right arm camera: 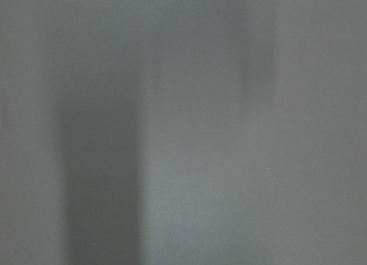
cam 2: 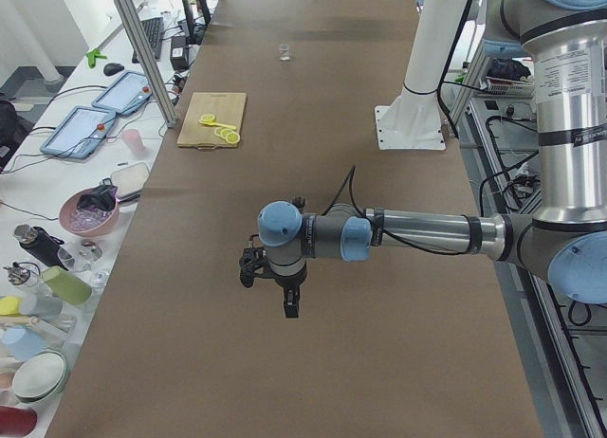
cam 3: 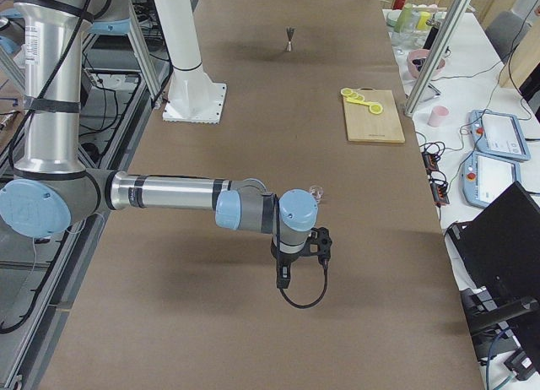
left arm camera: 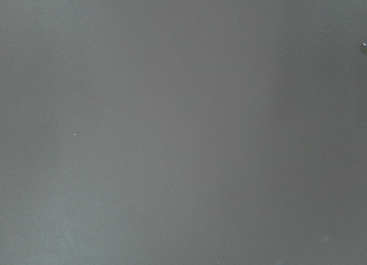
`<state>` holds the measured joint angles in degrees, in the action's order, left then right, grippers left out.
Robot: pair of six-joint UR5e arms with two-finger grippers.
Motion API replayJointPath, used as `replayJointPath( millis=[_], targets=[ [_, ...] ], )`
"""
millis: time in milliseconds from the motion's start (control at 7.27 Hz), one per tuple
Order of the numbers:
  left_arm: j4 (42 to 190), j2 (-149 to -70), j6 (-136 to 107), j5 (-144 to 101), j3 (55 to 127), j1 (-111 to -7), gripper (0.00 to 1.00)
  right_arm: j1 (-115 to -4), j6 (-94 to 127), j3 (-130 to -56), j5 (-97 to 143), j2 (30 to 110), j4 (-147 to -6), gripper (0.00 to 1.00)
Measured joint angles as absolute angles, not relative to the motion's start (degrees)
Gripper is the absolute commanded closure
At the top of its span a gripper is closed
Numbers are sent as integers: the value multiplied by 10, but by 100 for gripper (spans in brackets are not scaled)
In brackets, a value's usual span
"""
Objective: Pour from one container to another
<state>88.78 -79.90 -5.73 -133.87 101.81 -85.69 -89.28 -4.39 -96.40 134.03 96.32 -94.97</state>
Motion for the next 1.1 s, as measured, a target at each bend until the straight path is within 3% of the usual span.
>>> replayJointPath(
  millis=[1101],
  targets=[
    [930, -808, -58, -1335, 1016, -865, 1, -893, -44, -972, 1347, 963, -949, 0]
  ],
)
